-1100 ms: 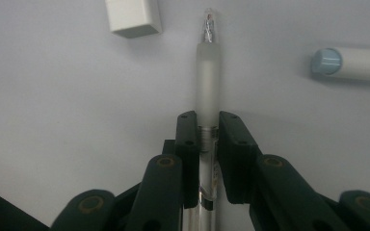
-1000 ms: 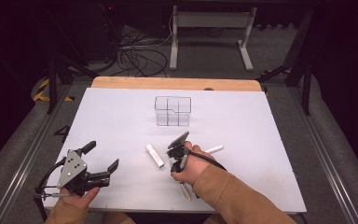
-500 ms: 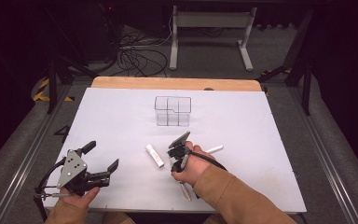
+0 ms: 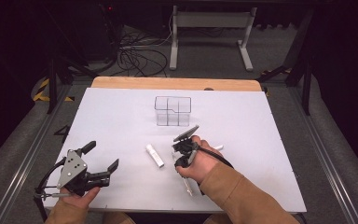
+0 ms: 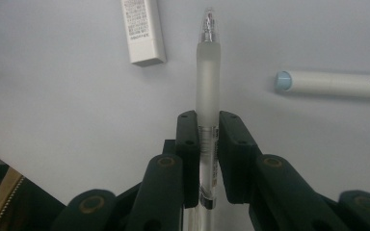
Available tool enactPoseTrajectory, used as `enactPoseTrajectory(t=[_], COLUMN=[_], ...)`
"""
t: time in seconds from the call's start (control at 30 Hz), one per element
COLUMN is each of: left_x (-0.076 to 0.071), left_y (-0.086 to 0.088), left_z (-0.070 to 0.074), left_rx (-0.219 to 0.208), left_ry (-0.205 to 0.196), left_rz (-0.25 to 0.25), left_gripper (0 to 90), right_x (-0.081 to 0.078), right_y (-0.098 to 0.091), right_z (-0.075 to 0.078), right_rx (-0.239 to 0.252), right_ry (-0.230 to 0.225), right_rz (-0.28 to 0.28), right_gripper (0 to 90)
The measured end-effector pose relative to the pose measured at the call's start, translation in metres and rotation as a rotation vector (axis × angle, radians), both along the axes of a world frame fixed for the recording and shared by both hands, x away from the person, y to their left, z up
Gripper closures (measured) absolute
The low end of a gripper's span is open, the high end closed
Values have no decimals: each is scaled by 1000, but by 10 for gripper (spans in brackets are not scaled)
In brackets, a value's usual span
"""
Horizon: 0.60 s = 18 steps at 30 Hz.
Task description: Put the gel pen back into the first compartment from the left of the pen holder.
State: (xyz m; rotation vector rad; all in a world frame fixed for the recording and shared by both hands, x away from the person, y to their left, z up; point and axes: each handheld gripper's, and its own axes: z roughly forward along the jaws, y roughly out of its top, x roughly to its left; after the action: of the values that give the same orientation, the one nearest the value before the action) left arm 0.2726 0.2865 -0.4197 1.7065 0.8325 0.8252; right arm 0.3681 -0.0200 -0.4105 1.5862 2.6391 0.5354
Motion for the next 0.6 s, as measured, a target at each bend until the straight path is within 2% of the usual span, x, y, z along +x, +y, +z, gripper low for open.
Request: enactPoseTrajectory(t=[0.33,0.37,0.47,0.5,0.53,0.6], left_x=[0,0,0,0,0,0], left_y=[0,0,0,0,0,0], left_z=[0,0,0,0,0,0], left_rx=[1,0,1,1,1,1], left_ry=[-2,-2,-2,-2,-2,-1], left_rz=[1,1,1,1,1,1], left_gripper=[83,83,83,83,83,83], right_x=[0,1,2,3,3,4], right_y=[-4,-6,-8,-11,-11,-13], right_z=[11,14,17,20,20,24], right_rx=[53,75,97,120,120,152], right_ry=[-47,-69,-93,-116,-116,-148], right_rz=[5,8,12,16,16,24], right_gripper=[803,803,803,803,803,803])
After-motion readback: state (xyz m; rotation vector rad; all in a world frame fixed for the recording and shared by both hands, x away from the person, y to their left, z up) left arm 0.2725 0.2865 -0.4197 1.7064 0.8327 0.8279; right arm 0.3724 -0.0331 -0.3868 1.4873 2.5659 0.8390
